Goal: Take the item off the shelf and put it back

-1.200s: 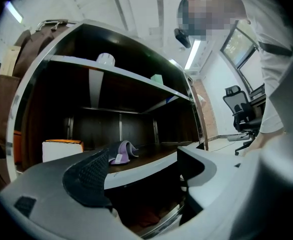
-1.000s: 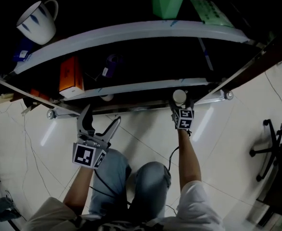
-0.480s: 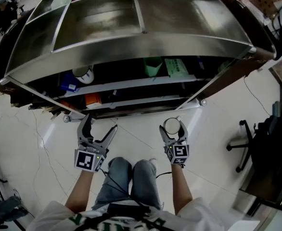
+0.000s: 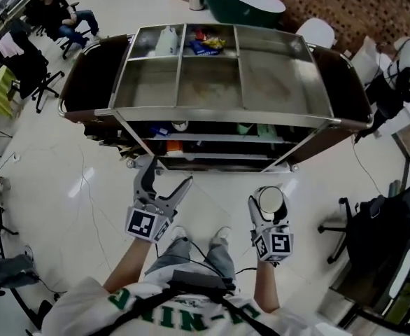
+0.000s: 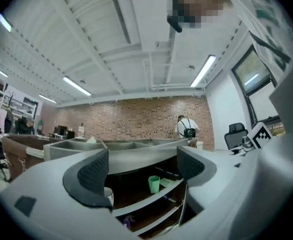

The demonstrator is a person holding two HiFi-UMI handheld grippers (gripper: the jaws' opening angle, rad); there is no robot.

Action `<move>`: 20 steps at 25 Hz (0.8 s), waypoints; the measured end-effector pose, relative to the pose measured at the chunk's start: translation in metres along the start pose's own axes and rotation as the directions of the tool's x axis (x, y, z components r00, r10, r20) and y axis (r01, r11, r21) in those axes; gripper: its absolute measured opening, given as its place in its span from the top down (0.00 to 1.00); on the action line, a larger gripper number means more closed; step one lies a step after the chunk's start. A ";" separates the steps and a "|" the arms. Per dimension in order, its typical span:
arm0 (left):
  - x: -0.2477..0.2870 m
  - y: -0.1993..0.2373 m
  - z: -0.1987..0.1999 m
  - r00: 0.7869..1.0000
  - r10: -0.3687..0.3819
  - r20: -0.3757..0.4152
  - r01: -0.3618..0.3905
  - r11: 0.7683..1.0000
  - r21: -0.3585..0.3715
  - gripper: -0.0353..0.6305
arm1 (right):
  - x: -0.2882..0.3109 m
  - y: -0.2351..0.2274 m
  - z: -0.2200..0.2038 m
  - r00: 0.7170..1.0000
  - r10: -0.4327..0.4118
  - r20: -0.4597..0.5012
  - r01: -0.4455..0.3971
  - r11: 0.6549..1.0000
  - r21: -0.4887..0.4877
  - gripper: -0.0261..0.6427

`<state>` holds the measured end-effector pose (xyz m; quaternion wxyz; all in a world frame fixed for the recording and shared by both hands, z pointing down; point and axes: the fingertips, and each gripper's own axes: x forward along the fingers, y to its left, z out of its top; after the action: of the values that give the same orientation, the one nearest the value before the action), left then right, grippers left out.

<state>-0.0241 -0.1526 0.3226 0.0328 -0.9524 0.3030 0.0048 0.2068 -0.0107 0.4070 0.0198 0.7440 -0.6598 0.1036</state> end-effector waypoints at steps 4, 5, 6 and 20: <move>-0.024 -0.001 0.046 0.998 0.011 0.065 -0.011 1.000 0.009 0.35 | -0.013 0.035 0.047 0.997 0.065 0.049 -0.064 0.998 -0.021 0.35; -0.028 0.000 0.053 0.997 0.012 0.082 -0.013 1.000 0.010 0.35 | -0.015 0.041 0.055 0.996 0.074 0.058 -0.073 0.997 -0.024 0.35; -0.033 0.000 0.057 0.995 0.016 0.097 -0.016 1.000 0.007 0.35 | -0.016 0.047 0.061 0.995 0.082 0.065 -0.080 0.996 -0.028 0.35; -0.058 0.019 0.064 0.987 0.100 0.126 -0.099 0.995 -0.019 0.35 | -0.014 0.079 0.065 0.987 0.144 0.074 -0.142 0.989 -0.034 0.35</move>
<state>-0.0822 -0.1305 0.2592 0.0459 -0.9341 0.3474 0.0687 0.1361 -0.0180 0.3326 -0.0020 0.6979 -0.7131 0.0667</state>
